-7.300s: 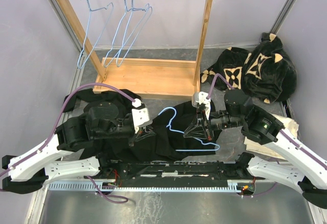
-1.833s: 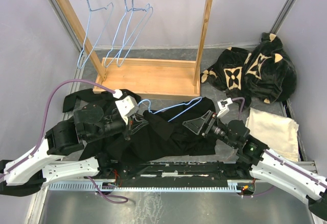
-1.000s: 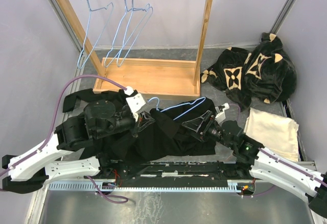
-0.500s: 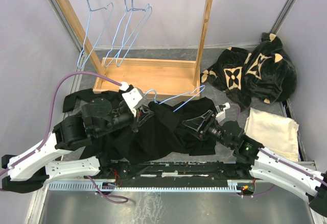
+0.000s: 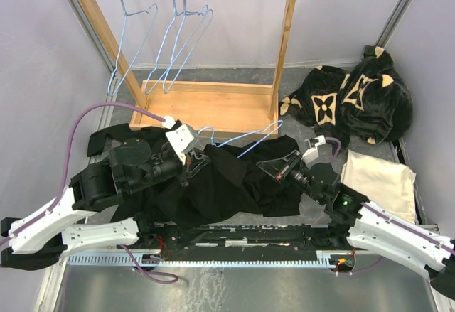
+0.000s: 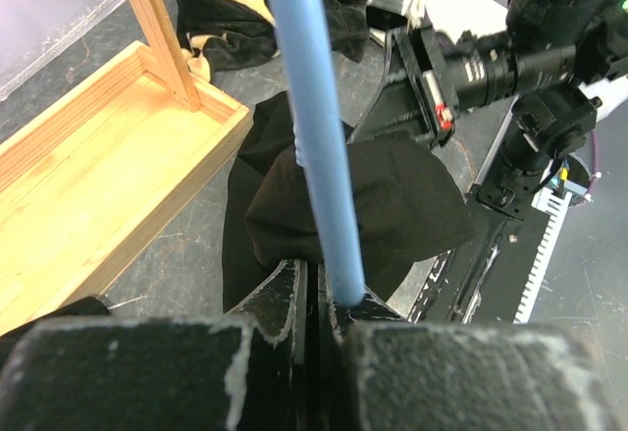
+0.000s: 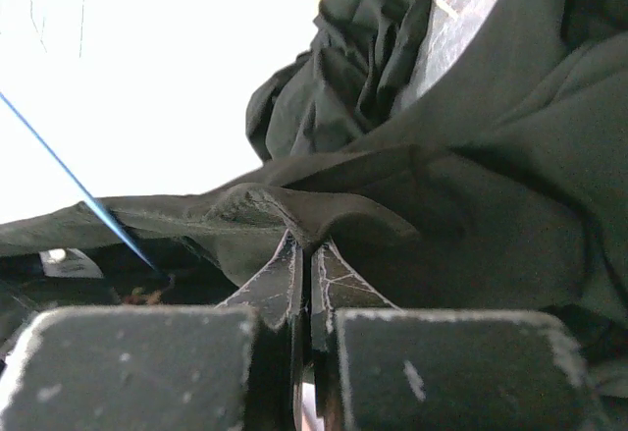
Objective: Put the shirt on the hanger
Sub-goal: Hang the shirt on the hanger.
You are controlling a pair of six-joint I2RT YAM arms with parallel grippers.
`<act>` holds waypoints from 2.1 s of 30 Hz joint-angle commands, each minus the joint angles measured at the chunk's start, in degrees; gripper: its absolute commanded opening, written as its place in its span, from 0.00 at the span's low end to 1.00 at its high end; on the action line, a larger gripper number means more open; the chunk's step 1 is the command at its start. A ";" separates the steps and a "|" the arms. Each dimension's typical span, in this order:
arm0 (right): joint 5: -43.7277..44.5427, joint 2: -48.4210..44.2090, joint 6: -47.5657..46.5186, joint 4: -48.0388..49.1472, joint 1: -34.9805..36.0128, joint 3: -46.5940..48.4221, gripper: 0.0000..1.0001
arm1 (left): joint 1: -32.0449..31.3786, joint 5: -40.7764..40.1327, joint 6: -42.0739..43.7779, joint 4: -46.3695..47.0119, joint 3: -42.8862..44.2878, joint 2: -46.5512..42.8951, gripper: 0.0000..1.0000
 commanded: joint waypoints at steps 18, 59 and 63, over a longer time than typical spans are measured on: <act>31.69 -3.22 -30.62 -38.86 -0.59 31.03 0.00 | -0.07 7.45 -1.10 -0.69 -2.66 -8.28 0.03; -0.52 14.08 -76.24 -53.07 -0.59 66.17 0.00 | -0.07 -5.66 2.66 3.03 7.45 9.43 0.03; -6.56 16.00 -74.77 -50.33 -0.59 71.51 0.00 | -0.07 -5.44 6.40 4.46 15.69 13.69 0.03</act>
